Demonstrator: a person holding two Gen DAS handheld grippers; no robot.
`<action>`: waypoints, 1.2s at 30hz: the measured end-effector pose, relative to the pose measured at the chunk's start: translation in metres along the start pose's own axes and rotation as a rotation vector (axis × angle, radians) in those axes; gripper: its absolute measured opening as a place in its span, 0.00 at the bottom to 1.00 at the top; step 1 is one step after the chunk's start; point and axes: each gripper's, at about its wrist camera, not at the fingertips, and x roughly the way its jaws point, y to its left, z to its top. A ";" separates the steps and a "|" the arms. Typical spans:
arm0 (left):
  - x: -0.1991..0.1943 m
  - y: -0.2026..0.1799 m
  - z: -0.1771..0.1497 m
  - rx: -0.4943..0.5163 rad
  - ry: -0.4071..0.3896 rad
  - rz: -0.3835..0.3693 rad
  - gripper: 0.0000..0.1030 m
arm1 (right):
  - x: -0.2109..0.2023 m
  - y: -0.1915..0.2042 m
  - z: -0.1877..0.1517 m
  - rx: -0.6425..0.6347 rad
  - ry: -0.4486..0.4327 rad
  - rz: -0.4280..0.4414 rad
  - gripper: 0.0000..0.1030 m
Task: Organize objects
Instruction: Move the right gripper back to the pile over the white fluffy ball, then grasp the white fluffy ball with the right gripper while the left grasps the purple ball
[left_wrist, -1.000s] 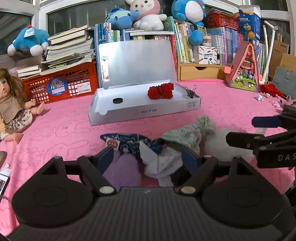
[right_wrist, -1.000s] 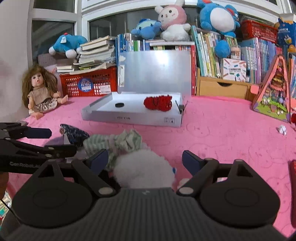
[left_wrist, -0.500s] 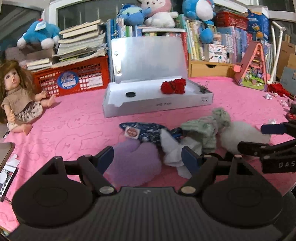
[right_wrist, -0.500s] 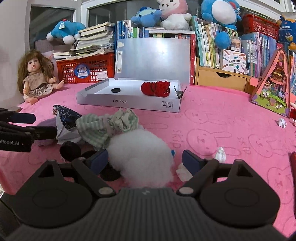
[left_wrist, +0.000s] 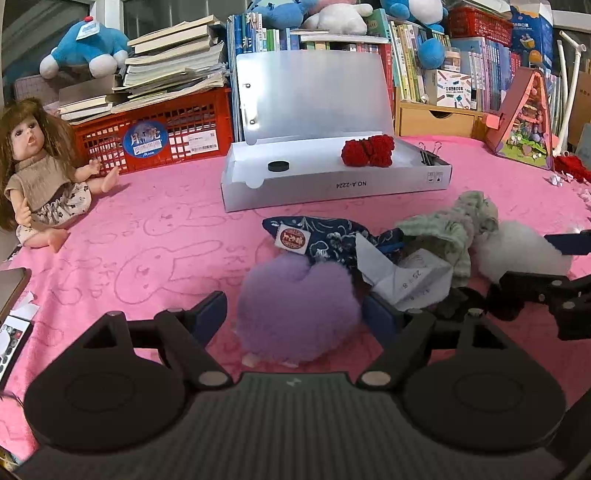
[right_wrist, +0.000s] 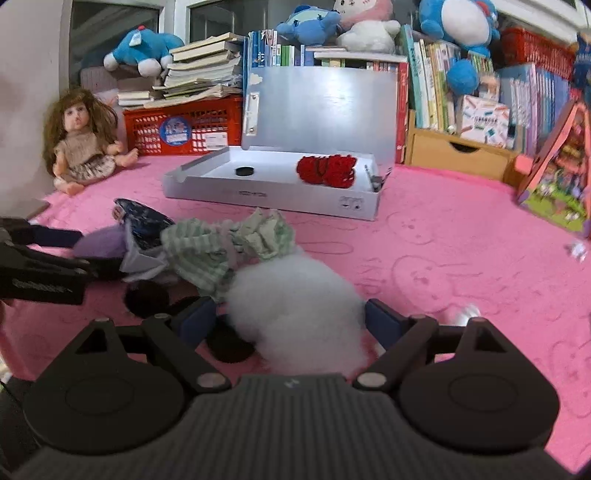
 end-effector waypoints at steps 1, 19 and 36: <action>0.001 0.000 0.000 0.003 0.001 0.006 0.81 | 0.000 0.000 -0.001 0.001 -0.002 -0.002 0.90; 0.016 0.001 -0.005 -0.009 0.001 -0.008 0.81 | 0.013 0.000 -0.007 0.003 0.020 -0.031 0.85; 0.013 0.010 -0.003 -0.112 -0.026 -0.018 0.67 | 0.010 -0.002 -0.003 0.037 0.011 -0.035 0.74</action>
